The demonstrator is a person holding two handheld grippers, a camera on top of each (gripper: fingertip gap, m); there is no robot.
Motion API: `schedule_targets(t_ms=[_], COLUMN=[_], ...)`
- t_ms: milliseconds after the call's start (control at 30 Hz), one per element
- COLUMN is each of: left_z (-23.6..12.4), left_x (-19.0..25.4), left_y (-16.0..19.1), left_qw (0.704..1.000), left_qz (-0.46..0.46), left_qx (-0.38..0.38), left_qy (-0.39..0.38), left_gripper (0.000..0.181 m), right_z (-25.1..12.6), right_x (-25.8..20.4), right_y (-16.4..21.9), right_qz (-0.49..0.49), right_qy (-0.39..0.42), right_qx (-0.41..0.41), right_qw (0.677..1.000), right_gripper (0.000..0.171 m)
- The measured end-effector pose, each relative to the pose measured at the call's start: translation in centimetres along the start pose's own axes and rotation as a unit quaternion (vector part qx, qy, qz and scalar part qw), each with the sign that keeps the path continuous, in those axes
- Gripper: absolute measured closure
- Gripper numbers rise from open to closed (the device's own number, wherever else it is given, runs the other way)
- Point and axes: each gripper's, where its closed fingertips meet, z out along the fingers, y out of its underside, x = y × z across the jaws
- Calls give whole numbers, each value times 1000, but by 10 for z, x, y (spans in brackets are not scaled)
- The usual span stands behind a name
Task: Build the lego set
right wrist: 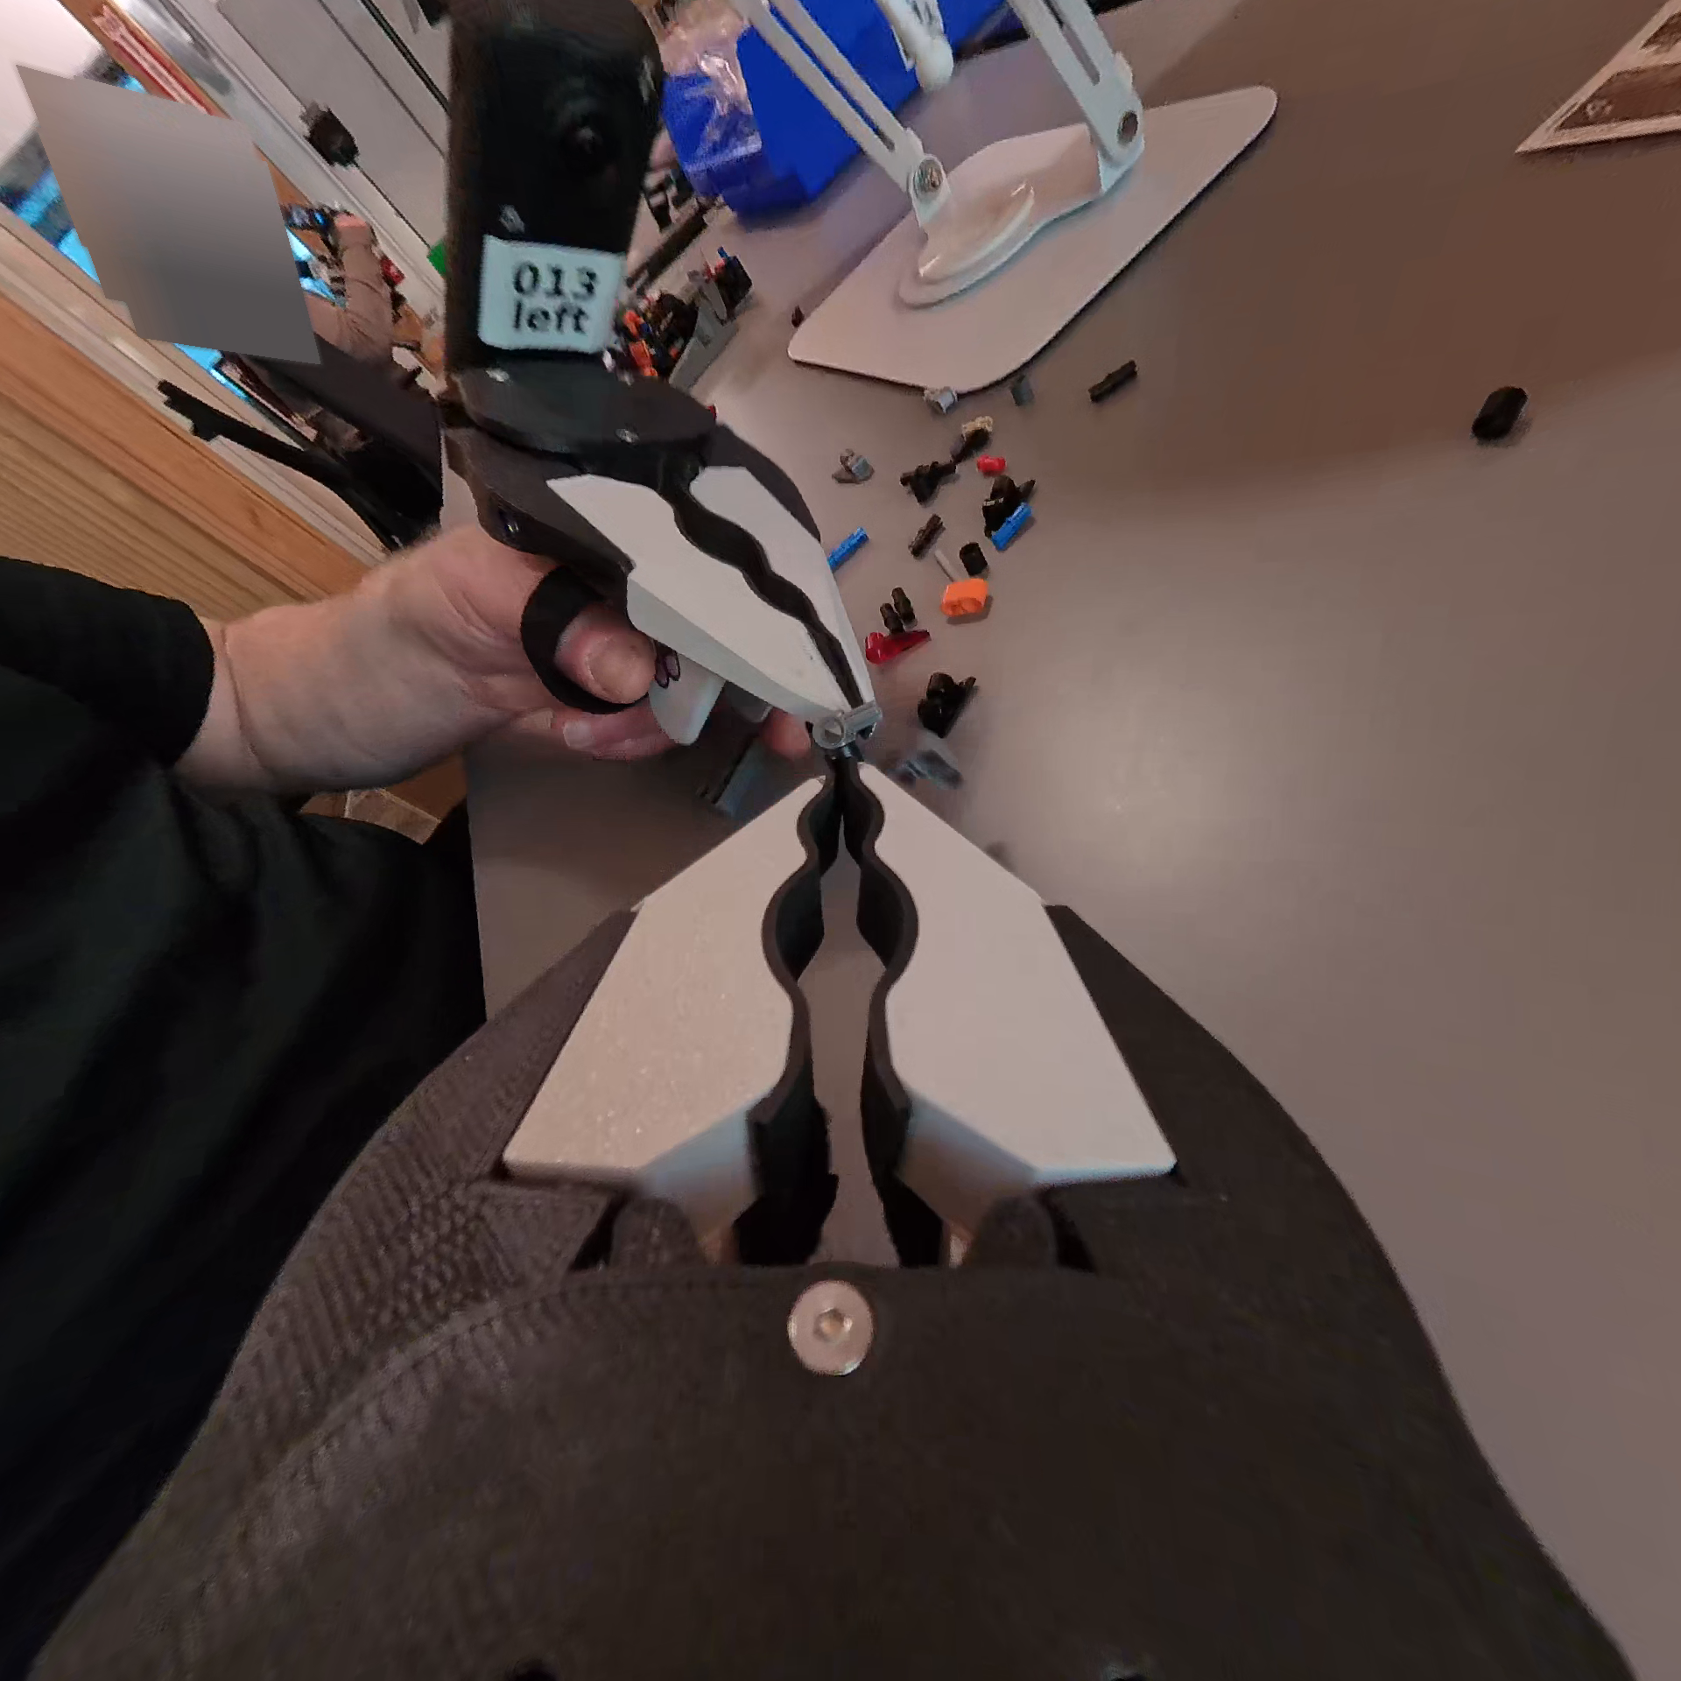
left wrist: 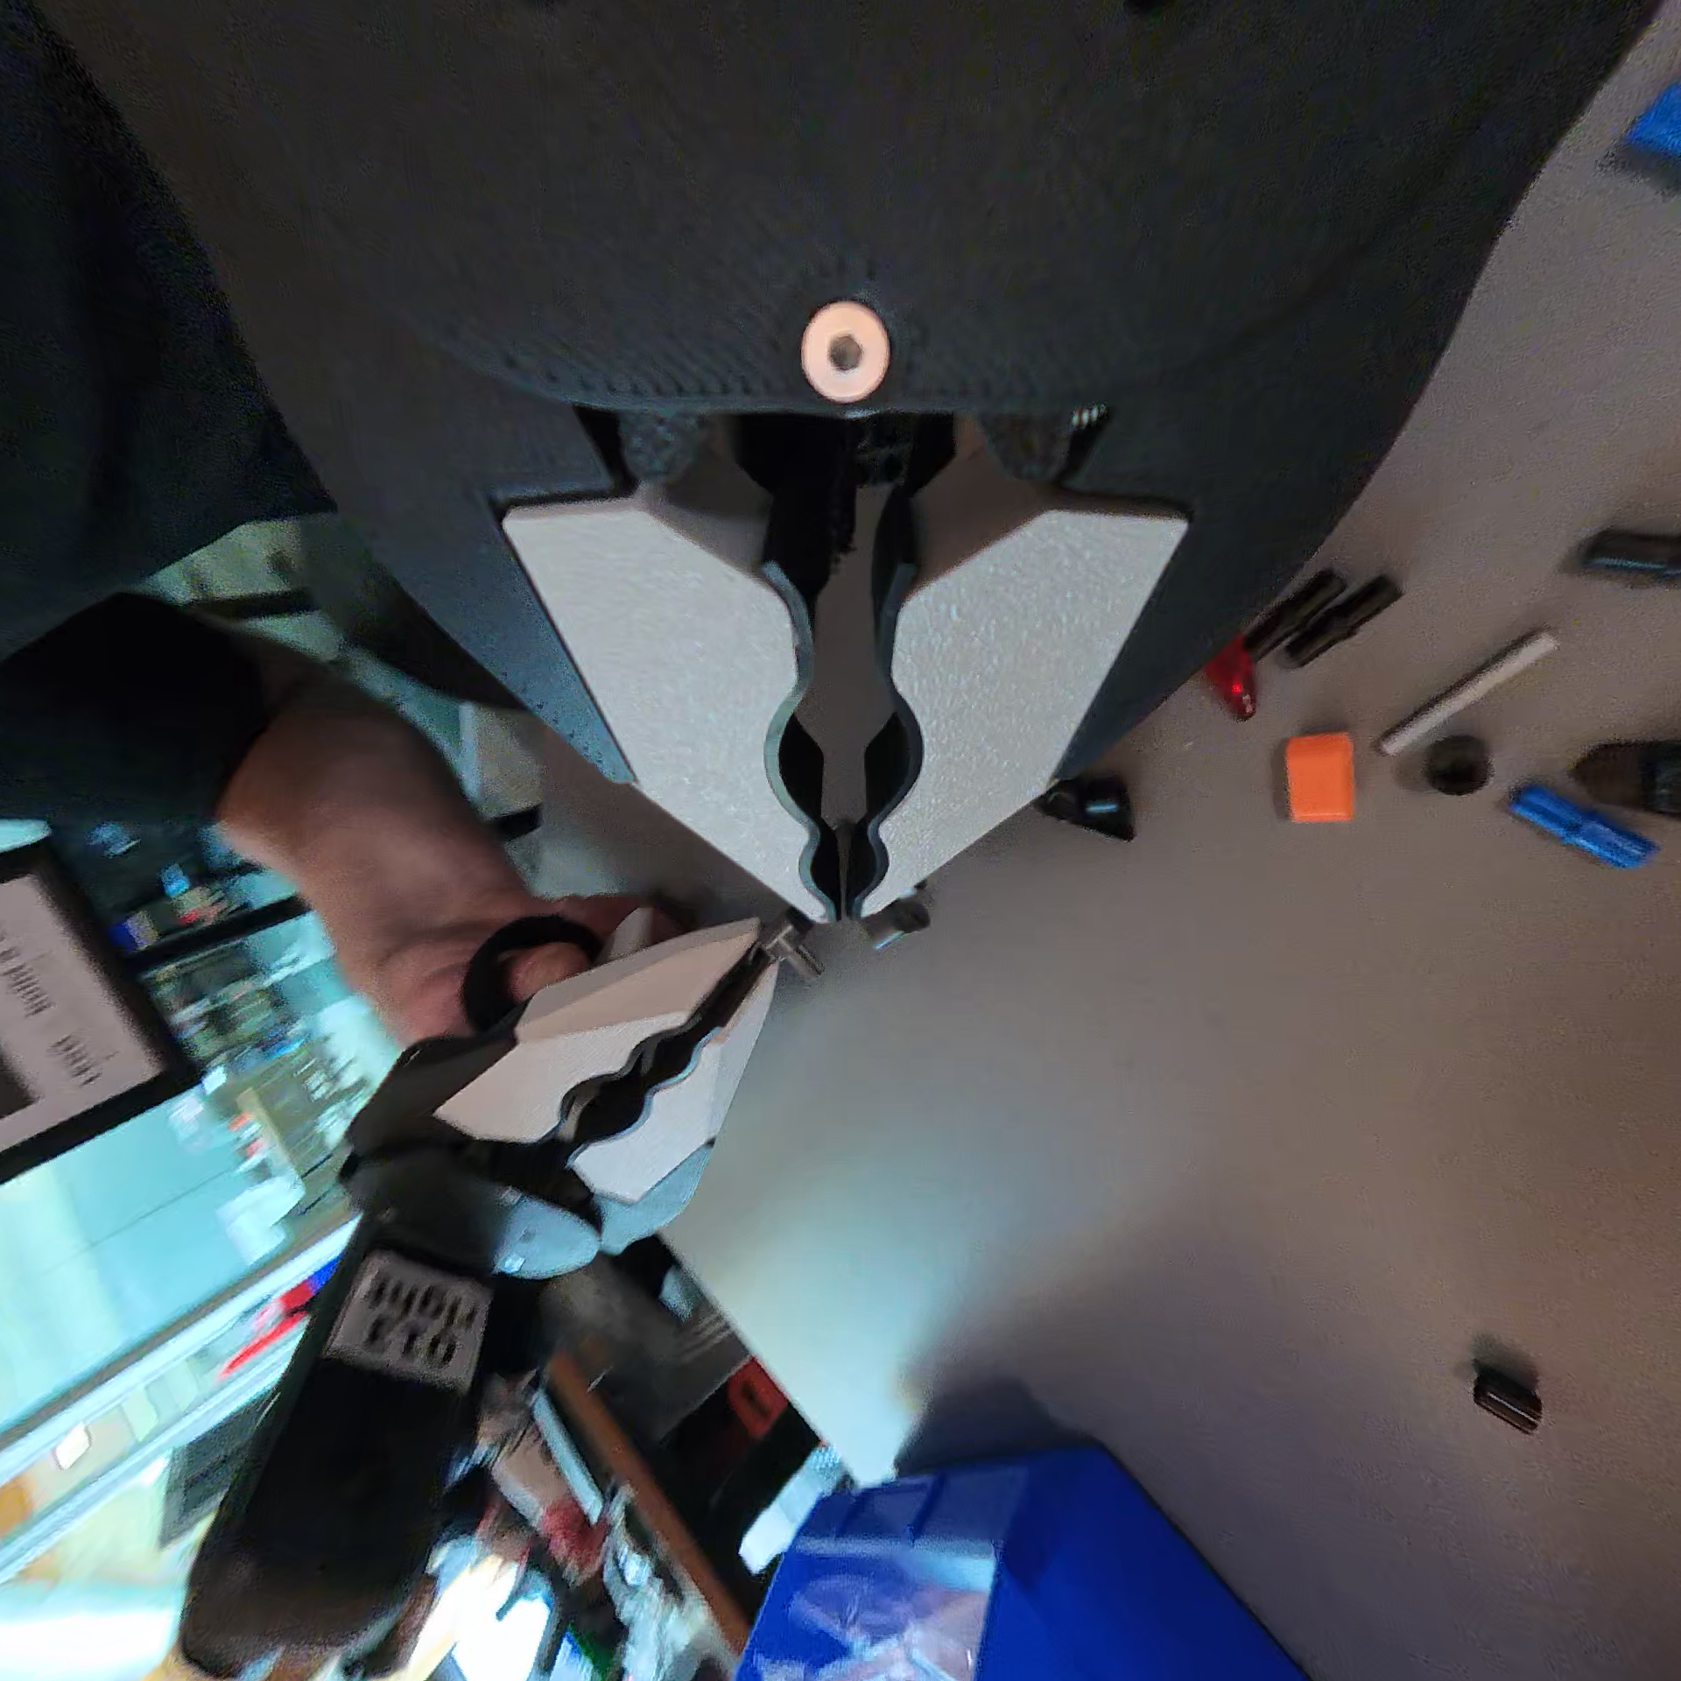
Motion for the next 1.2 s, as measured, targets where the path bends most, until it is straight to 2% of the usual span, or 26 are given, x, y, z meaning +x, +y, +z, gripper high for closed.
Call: schedule_targets(t_ms=[67,200,367,500,600,700,767,1000,1200], left_z=[-4,-30,-50,-48,-32,-10,0,11,5], left_x=[-3,-8,-1,3,-2,-10,-13,-26,-26], left_y=[5,-1,1,-5,-9,-9,-7,5,11], left_qw=[999,991,969,937,895,883,880,838,844], left_qz=[31,112,229,332,423,439,439,496,480], left_qx=[-27,-34,-58,-61,-91,-127,-148,-192,-220], left_qy=[-19,-60,-75,-93,-104,-107,-106,-120,-94], left_gripper=[181,181,177,171,166,153,152,144,150], right_z=[1,1,1,-3,-11,-20,-25,-29,-29], right_x=[-2,-3,-7,-5,-3,4,7,10,8], right_y=[3,4,5,2,-2,-2,0,-1,-1], right_qz=[-6,-8,-9,-1,4,6,17,20,18], right_qy=[1,-2,-10,-9,-3,9,9,3,-7], right_qx=[-10,-9,-12,-1,11,22,30,29,28], right_qw=[1000,1000,1000,1000,1000,1000,999,999,999], right_gripper=[171,171,171,171,171,171,171,171,171])
